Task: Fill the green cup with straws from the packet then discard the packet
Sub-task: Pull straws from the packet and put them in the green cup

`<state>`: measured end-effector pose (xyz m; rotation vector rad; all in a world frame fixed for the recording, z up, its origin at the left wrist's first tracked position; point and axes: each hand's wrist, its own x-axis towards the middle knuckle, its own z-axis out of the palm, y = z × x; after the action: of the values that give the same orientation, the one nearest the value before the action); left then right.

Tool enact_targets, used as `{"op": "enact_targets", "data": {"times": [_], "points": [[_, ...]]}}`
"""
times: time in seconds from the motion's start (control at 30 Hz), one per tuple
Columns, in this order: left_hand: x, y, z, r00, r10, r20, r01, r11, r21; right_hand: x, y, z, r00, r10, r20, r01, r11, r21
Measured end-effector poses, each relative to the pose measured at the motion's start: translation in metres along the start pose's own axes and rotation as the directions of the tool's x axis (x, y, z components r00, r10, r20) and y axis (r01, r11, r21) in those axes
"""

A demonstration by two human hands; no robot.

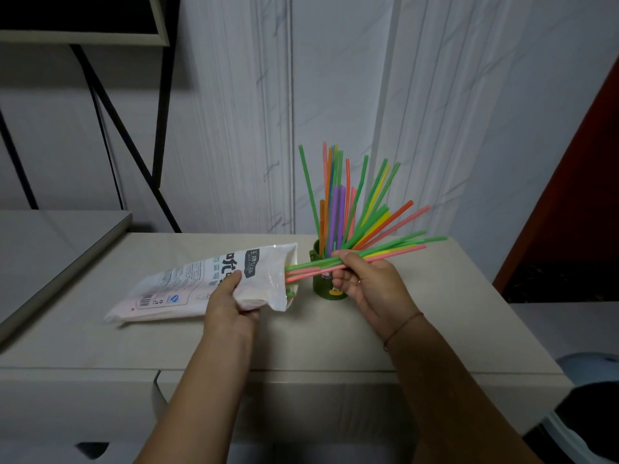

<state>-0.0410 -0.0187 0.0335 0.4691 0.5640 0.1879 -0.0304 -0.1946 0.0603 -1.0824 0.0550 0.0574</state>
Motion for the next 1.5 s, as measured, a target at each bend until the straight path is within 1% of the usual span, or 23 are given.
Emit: {"op": "enact_targets", "data": {"times": [0.13, 0.27, 0.43, 0.53, 0.7, 0.8, 0.9, 1.03, 1.1, 1.27, 1.37, 1.43, 1.5], "points": [[0.002, 0.005, -0.001, 0.999, -0.012, -0.037, 0.011, 1.0, -0.016, 0.001, -0.013, -0.008, 0.993, -0.094, -0.065, 0.092, 0.995, -0.039], [0.005, 0.009, -0.005, 0.996, -0.016, -0.093, 0.017, 1.0, 0.01, 0.003, -0.028, -0.022, 0.978, -0.151, -0.146, 0.143, 0.988, -0.064], [0.009, 0.012, -0.007, 0.994, -0.016, -0.104, 0.022, 0.998, 0.053, 0.005, -0.04, -0.038, 0.946, -0.224, -0.232, 0.207, 0.974, -0.098], [0.009, 0.011, -0.007, 0.995, -0.011, -0.098, 0.017, 0.998, 0.055, 0.008, -0.045, -0.047, 0.923, -0.274, -0.27, 0.242, 0.959, -0.145], [0.008, 0.011, -0.007, 0.995, -0.009, -0.099, 0.013, 0.999, 0.033, 0.015, -0.05, -0.051, 0.886, -0.335, -0.322, 0.294, 0.94, -0.171], [0.01, 0.01, -0.007, 0.995, -0.011, -0.096, 0.013, 1.0, 0.024, 0.021, -0.049, -0.05, 0.875, -0.367, -0.316, 0.297, 0.922, -0.248], [0.012, 0.009, -0.006, 0.994, -0.018, -0.104, 0.021, 0.999, 0.028, 0.029, -0.048, -0.045, 0.875, -0.397, -0.276, 0.283, 0.883, -0.374], [0.012, 0.007, -0.003, 0.993, -0.013, -0.116, 0.017, 0.999, 0.032, 0.041, -0.045, -0.034, 0.918, -0.365, -0.153, 0.211, 0.778, -0.592], [0.014, 0.007, -0.003, 0.991, -0.001, -0.136, 0.005, 1.0, 0.029, 0.048, -0.04, -0.028, 0.933, -0.337, -0.128, 0.176, 0.735, -0.655], [0.012, 0.005, 0.0, 0.993, -0.01, -0.121, 0.013, 1.0, 0.022, 0.058, -0.028, -0.018, 0.949, -0.304, -0.083, 0.152, 0.675, -0.722], [0.013, 0.004, 0.0, 0.993, -0.008, -0.115, 0.013, 0.999, 0.041, 0.059, -0.018, -0.018, 0.955, -0.281, -0.09, 0.122, 0.654, -0.747], [0.013, 0.003, 0.0, 0.995, -0.016, -0.099, 0.021, 0.999, 0.048, 0.058, -0.012, -0.018, 0.96, -0.264, -0.096, 0.109, 0.666, -0.738], [0.013, 0.003, 0.0, 0.994, -0.017, -0.106, 0.024, 0.998, 0.062, 0.056, -0.01, -0.019, 0.968, -0.238, -0.081, 0.115, 0.706, -0.699]]}}
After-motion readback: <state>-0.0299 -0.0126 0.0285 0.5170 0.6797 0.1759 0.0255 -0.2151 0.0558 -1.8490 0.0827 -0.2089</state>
